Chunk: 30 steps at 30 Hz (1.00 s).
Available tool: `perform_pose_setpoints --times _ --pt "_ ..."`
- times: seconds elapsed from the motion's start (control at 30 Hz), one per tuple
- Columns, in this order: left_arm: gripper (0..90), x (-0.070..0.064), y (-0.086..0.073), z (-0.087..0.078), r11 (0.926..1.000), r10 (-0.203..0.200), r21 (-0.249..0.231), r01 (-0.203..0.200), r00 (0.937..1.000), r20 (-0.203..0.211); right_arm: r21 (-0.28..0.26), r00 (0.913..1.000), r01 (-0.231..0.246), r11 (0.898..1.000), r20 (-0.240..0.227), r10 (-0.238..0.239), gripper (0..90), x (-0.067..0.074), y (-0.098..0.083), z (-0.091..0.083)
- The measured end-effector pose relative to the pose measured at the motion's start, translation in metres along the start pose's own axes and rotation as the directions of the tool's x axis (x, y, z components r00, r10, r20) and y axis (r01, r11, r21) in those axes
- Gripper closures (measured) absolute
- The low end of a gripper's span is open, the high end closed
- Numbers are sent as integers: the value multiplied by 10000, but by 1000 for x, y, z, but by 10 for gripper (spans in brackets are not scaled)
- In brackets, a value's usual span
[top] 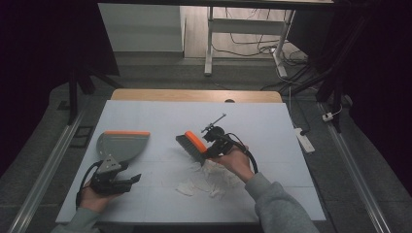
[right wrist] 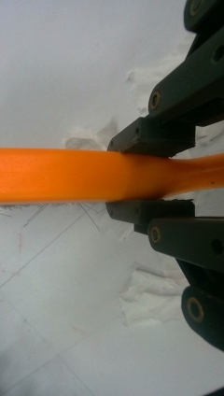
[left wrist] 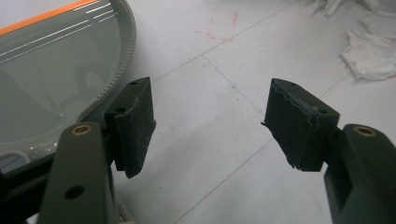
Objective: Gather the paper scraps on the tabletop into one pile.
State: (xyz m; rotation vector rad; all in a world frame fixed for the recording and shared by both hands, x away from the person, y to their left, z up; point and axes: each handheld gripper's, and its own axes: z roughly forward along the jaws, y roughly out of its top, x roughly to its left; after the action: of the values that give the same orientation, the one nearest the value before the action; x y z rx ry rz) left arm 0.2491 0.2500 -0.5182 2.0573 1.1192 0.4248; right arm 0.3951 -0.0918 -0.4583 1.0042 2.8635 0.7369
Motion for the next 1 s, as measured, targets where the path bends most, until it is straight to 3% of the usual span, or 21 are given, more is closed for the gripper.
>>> perform_pose_setpoints --times 0.13,0.23,0.43,0.53,0.67,0.8,0.9,1.0 --pt "337 1 0 0 10000 -46 15 46 10000 -30 -786 9993 269 9965 -221 -287 702 8 -2 -20" --pt "337 1 -1 0 10000 -69 15 69 10000 -38 -1418 9963 765 9869 -280 -812 702 19 1 -38" --pt "337 1 -1 -1 10000 -49 5 49 10000 -37 -1840 9901 1175 9759 -546 -1295 702 38 1 -57" --pt "337 1 -1 -1 10000 -51 3 51 10000 -31 -1531 9850 1255 9802 -988 -1415 702 47 -3 -50" --pt "337 2 -1 -1 10000 -73 -8 73 10000 -43 -631 9721 1620 9848 -1613 -1702 702 64 -13 -30" --pt "337 2 -1 -1 10000 -81 -1 81 10000 -40 46 9576 2223 9750 -1890 -2175 702 80 -22 -11" --pt "337 2 -1 0 10000 -80 -1 80 10000 -38 401 9467 2533 9665 -2157 -2392 702 91 -25 -7" --pt "337 2 -1 -1 10000 -87 -11 87 10000 -44 730 9328 3008 9509 -2299 -2775 701 104 -28 -5"
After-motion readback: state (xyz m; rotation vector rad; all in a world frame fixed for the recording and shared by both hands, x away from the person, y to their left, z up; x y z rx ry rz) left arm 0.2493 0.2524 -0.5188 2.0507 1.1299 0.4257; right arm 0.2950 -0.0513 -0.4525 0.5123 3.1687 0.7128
